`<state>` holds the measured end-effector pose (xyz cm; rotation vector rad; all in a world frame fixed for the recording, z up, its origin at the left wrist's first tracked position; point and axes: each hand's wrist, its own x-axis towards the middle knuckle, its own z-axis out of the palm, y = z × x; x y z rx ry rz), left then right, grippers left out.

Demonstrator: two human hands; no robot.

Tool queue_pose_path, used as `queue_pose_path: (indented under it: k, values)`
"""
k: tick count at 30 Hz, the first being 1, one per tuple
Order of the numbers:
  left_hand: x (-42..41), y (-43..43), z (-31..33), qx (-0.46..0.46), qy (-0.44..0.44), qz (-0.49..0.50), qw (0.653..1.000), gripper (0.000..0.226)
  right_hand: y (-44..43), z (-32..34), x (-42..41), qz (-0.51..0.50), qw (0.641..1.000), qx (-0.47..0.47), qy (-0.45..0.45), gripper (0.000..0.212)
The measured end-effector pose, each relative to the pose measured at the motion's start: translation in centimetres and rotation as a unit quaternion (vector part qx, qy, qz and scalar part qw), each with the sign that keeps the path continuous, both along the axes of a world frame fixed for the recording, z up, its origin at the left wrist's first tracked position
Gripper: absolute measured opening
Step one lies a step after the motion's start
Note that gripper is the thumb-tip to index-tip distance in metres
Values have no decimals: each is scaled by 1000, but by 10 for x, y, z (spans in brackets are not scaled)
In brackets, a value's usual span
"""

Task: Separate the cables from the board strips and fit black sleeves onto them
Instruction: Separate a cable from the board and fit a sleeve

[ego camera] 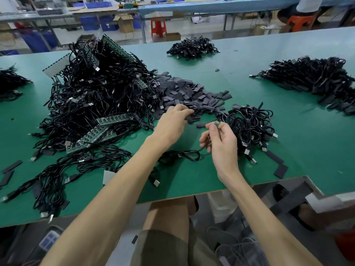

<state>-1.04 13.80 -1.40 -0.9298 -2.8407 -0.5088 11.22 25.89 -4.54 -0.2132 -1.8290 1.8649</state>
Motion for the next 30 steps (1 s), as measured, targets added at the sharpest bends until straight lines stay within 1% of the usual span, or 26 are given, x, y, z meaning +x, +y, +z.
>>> queue_pose_path:
  k: [2,3,6,10,12,13,14,15,16,17,18,19,21,23,27,30]
  values:
    - [-6,1,-9,-63,17,-10,998,40,1,-2,0,-9,1000,5,-4,18]
    - [-7,1,-13,-67,31,-6,997,36,1,-2,-1,-10,1000,8,-6,18]
    - [-8,1,-20,-31,76,34,996,25,0,-2,-2,-13,1000,18,-9,19]
    - [-7,5,-22,-59,105,77,990,25,0,-3,-2,-13,1000,24,-15,19]
    - [-3,3,-20,-32,115,101,988,24,1,-3,-2,-16,999,32,-14,20]
    - [-1,2,-19,16,112,111,987,22,1,-4,-2,-19,999,36,-13,20]
    - [2,1,-16,88,90,117,985,21,2,-4,-2,-21,999,38,-14,20]
    - [6,0,-12,169,48,111,978,18,2,-4,-2,-24,999,39,-16,20]
    - [9,-1,-9,247,-12,91,965,15,2,-4,-2,-25,999,40,-19,20]
    - [12,-3,-6,307,-83,57,946,15,1,-5,-3,-25,999,40,-23,19]
    - [17,-5,-4,340,-151,21,928,16,1,-5,-3,-23,999,41,-27,19]
    - [22,-8,-5,351,-201,-11,915,18,1,-5,-3,-19,998,45,-30,18]
    - [30,-14,-11,342,-249,-50,905,17,1,-5,-2,-4,998,60,-32,16]
    - [34,-21,-18,337,-269,-57,900,15,0,-4,-2,18,996,75,-37,15]
    - [37,-31,-23,385,-301,-64,870,6,-1,-2,-1,70,994,74,-46,12]
    - [41,-33,-26,395,-290,-72,869,8,-1,-1,0,77,994,64,-51,11]
